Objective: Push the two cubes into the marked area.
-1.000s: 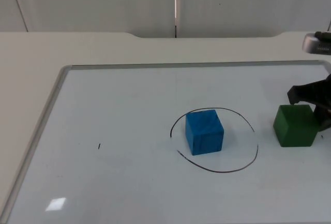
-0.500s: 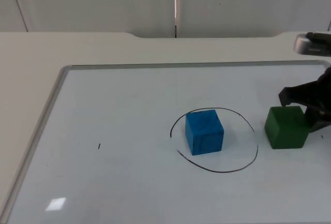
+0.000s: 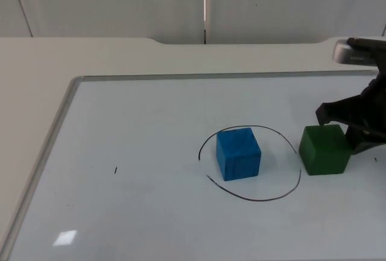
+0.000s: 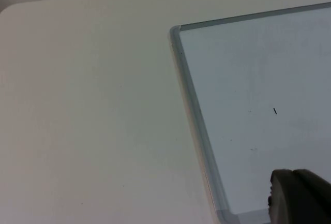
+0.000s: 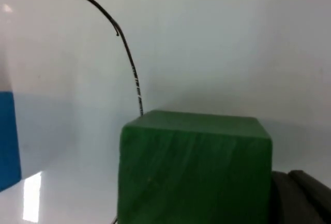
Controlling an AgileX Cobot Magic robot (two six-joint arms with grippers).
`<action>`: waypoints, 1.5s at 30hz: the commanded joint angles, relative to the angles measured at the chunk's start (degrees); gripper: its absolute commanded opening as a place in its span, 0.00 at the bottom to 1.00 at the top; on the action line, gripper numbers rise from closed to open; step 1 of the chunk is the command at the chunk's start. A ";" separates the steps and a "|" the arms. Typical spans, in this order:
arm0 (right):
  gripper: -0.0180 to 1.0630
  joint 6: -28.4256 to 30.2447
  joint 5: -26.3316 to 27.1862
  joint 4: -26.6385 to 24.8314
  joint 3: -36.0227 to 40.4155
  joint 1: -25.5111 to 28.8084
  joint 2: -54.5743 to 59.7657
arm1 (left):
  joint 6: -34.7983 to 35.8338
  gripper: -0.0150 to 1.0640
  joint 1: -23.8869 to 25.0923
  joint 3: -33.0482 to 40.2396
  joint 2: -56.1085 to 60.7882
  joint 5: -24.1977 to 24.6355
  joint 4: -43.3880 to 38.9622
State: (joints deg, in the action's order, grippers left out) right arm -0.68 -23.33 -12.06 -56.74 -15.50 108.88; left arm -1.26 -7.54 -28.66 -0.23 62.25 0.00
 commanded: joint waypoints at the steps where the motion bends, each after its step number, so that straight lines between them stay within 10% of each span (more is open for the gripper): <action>1: 0.02 0.06 -0.28 -0.09 -0.17 -0.52 -0.12 | 0.45 0.01 0.19 0.31 0.23 -0.59 -0.42; 45: 0.02 -0.62 1.95 -2.40 -0.17 -6.52 -0.12 | 0.45 0.01 0.19 0.31 0.23 -0.59 -0.42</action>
State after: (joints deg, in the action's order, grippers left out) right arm -1.46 -22.29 -14.12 -56.74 -21.65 108.88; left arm -1.26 -7.54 -28.66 -0.23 62.25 0.00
